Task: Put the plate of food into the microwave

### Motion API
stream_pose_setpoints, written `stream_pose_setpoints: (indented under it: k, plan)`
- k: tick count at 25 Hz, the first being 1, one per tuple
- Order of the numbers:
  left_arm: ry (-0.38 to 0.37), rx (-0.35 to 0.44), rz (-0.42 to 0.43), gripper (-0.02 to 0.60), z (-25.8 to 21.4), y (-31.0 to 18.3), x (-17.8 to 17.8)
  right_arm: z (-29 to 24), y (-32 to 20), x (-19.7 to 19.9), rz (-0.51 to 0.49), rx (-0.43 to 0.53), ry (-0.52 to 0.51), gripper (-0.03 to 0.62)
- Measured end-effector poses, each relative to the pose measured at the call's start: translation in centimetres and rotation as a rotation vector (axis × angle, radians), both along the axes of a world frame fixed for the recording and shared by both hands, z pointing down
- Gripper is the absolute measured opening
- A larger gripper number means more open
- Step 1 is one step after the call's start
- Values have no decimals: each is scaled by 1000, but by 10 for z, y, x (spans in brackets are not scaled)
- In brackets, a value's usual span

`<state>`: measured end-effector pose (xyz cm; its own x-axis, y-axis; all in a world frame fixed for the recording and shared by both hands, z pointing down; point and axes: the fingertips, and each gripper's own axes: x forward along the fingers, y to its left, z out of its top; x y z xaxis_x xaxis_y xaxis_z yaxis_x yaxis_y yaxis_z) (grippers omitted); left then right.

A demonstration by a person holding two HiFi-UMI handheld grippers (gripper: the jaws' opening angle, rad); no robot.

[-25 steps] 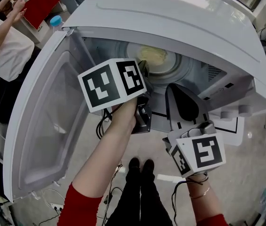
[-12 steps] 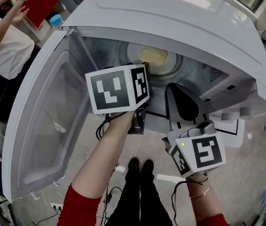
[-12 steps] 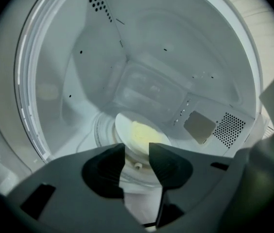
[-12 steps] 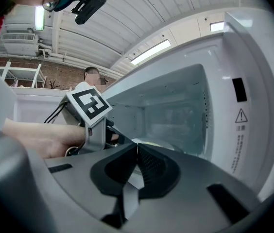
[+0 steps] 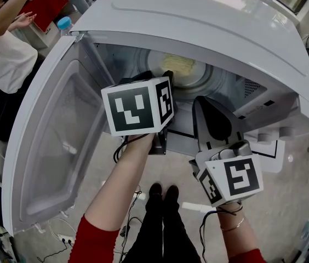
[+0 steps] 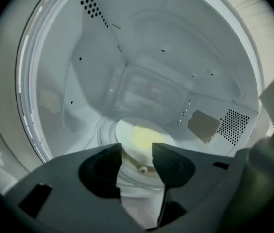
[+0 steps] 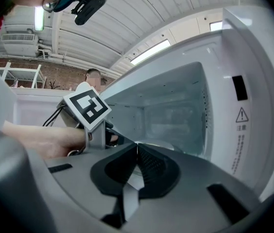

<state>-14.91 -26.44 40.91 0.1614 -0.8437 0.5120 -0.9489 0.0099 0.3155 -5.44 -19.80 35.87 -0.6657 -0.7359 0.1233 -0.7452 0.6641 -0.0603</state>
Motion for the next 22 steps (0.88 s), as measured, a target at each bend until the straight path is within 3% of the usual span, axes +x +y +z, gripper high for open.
stream_pose_setpoints:
  k: [5,8,11,15,18,22]
  plan:
    - [58,85,-17,186,-11,0,-3,1,1,1,-4,0,-5,15]
    - [94,177,3,107,-25,7,-4,-2,3,0,-8,3,-28,15]
    - [100,287,51,17,-41,25,1,-7,11,1,-32,-4,-50,15]
    - [195,397,152,9,-63,57,20,-26,33,5,-91,-4,-86,15]
    - [302,429,212,9,-76,81,35,-40,50,14,-123,-29,-130,15]
    - [309,421,240,8,-91,113,49,-56,68,37,-114,-51,-160,15]
